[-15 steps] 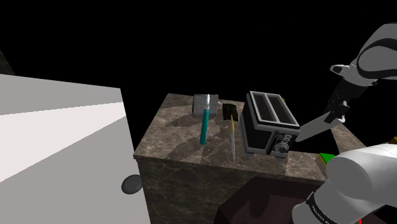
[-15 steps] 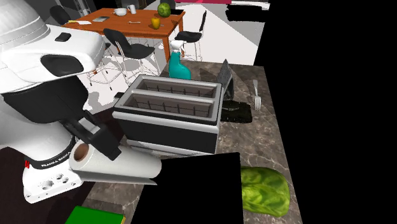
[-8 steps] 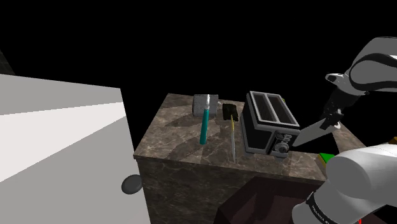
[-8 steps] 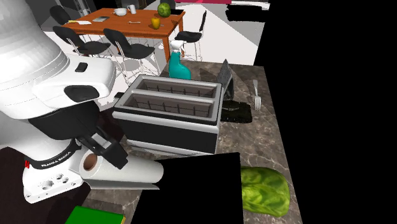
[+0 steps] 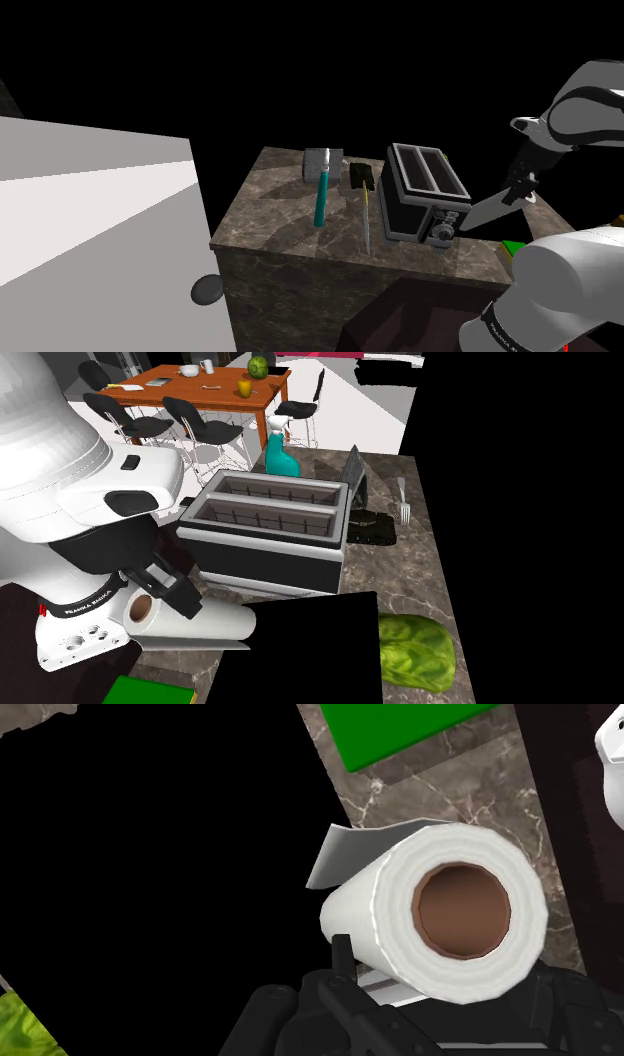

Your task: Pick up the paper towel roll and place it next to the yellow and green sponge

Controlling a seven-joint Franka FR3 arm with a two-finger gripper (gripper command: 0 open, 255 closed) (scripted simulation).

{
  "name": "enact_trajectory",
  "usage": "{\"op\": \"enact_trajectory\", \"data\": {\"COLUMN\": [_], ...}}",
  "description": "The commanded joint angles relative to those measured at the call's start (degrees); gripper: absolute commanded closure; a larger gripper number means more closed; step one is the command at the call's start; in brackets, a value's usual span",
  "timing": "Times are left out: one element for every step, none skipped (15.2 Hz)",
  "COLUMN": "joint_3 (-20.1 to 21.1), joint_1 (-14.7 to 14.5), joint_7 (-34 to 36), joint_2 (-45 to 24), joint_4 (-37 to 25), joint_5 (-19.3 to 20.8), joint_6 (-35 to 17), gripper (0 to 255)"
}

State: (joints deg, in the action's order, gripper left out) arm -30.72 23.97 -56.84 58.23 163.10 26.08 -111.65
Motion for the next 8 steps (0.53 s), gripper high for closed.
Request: {"op": "enact_trajectory", "data": {"joint_3": [-0.1, -0.1, -0.1, -0.1, -0.1, -0.1, 0.9, 1.8], "joint_1": [0.0, 0.0, 0.1, 0.1, 0.1, 0.0, -0.3, -0.5], "joint_7": [0.0, 0.0, 0.0, 0.0, 0.0, 0.0, -0.1, -0.2], "joint_2": [-0.1, 0.0, 0.1, 0.0, 0.0, -0.1, 0.7, 1.3], "joint_4": [0.2, 0.3, 0.3, 0.3, 0.3, 0.2, -1.3, -2.8], "joint_5": [0.0, 0.0, 0.0, 0.0, 0.0, 0.0, -0.9, -1.8], "joint_6": [0.0, 0.0, 0.1, 0.0, 0.0, 0.0, 2.2, 4.4], "gripper": [0, 0, 0, 0, 0, 0, 0, 0]}}
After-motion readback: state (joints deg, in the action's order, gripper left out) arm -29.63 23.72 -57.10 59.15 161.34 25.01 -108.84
